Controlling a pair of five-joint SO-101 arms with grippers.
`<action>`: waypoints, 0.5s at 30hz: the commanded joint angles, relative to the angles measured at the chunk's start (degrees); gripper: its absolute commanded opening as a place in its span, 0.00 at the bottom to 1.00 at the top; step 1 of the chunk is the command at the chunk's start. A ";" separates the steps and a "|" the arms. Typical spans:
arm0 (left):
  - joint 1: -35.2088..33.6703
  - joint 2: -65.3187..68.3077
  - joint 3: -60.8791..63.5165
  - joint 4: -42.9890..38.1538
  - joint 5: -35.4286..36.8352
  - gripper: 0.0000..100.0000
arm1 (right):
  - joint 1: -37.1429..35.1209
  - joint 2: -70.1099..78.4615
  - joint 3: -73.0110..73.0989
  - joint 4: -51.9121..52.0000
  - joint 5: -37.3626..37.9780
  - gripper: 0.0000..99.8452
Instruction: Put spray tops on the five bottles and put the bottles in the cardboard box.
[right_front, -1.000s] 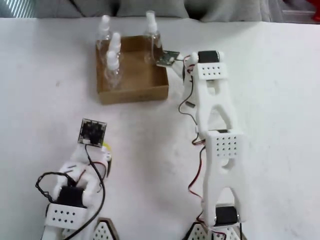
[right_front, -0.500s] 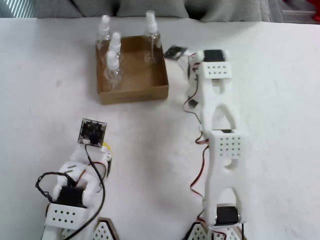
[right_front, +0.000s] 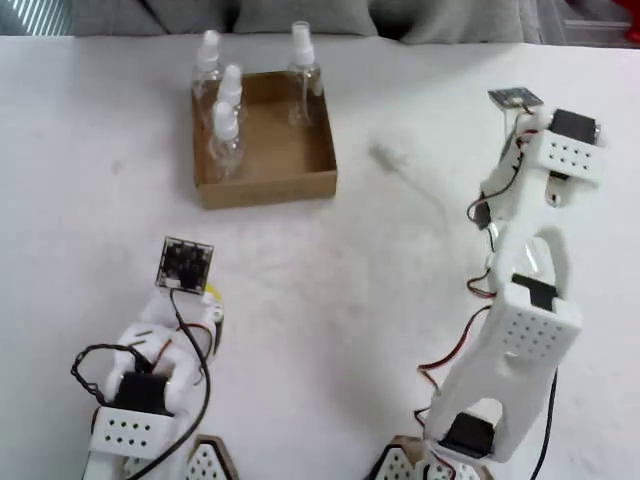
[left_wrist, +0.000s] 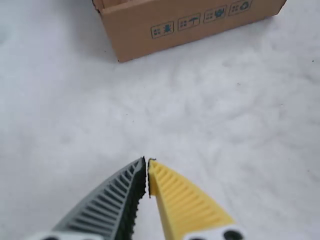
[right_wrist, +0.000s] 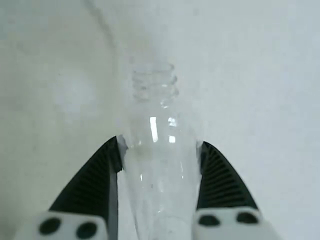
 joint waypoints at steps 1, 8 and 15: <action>-0.48 -0.84 -0.26 0.35 -0.53 0.02 | 3.30 -6.55 3.78 1.27 -0.62 0.02; -0.66 -0.84 -0.26 0.35 -0.53 0.02 | 7.52 -7.96 8.79 1.19 -0.70 0.02; -0.66 -0.84 -0.26 0.35 -0.53 0.02 | 11.56 -9.01 14.42 -1.71 -0.18 0.02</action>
